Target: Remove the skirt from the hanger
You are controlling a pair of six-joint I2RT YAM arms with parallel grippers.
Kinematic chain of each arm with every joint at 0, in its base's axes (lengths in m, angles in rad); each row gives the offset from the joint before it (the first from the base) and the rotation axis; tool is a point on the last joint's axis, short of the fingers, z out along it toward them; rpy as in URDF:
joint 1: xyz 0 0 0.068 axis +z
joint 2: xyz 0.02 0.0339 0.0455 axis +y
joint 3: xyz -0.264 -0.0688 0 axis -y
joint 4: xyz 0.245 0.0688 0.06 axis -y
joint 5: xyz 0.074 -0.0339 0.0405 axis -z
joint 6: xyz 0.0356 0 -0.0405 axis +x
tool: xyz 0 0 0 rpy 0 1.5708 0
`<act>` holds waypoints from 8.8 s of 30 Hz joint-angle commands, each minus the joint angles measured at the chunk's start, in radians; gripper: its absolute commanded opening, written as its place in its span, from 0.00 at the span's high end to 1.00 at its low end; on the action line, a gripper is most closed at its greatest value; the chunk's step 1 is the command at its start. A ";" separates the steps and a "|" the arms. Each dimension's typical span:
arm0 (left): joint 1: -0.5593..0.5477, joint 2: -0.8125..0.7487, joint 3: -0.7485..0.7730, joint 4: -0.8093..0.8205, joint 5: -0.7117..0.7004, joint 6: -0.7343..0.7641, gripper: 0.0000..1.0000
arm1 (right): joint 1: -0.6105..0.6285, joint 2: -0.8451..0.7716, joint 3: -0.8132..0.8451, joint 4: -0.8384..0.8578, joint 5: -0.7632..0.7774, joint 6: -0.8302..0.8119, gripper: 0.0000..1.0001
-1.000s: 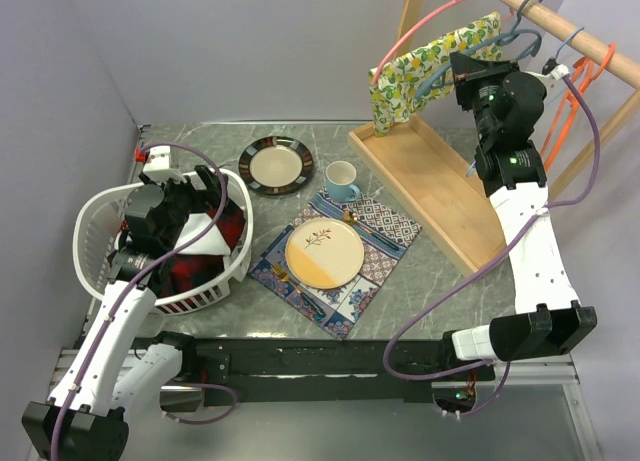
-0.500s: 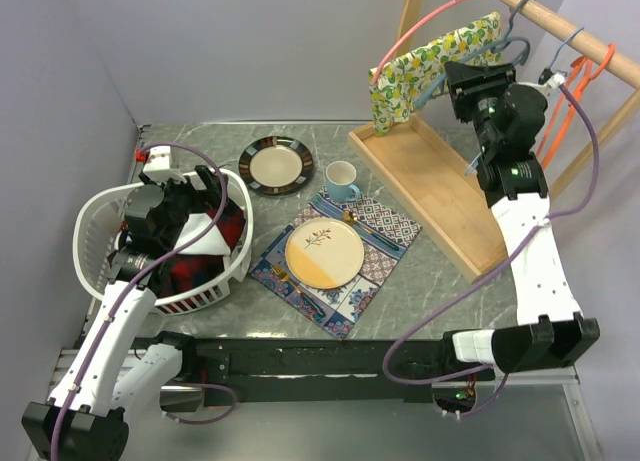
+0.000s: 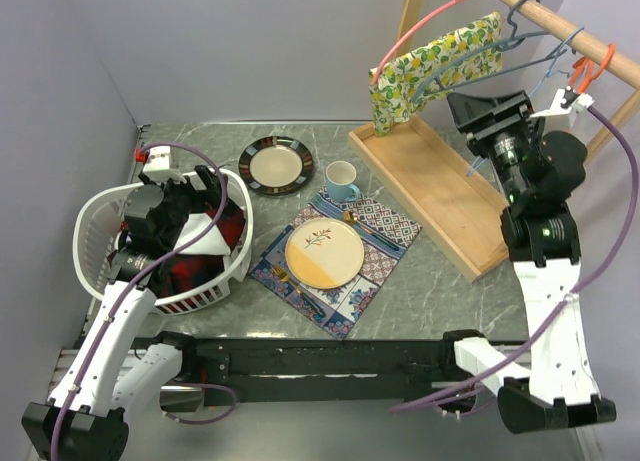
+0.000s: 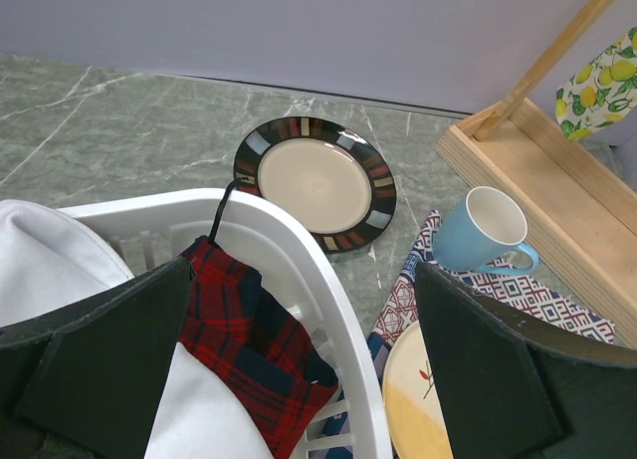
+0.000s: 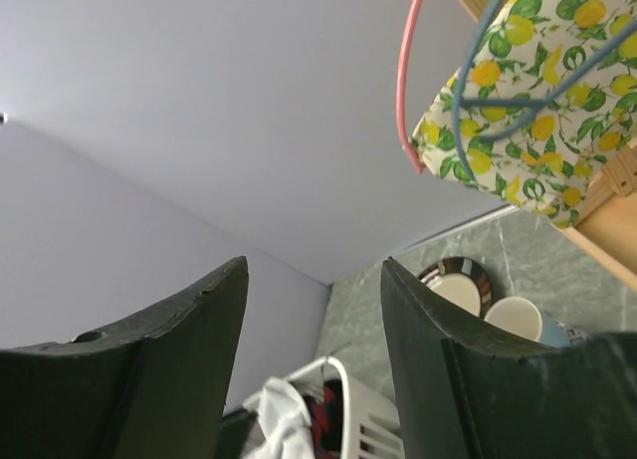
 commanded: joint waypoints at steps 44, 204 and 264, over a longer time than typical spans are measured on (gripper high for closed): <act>-0.003 -0.033 -0.005 0.054 0.062 0.001 0.01 | 0.345 0.764 0.642 -0.010 0.565 -0.305 0.41; -0.002 -0.073 -0.002 0.059 0.148 -0.048 0.01 | 0.267 0.768 0.504 0.634 0.320 -0.466 1.00; -0.423 0.256 0.240 0.356 0.528 0.093 0.01 | 0.539 0.031 -0.152 0.617 -0.182 -0.078 1.00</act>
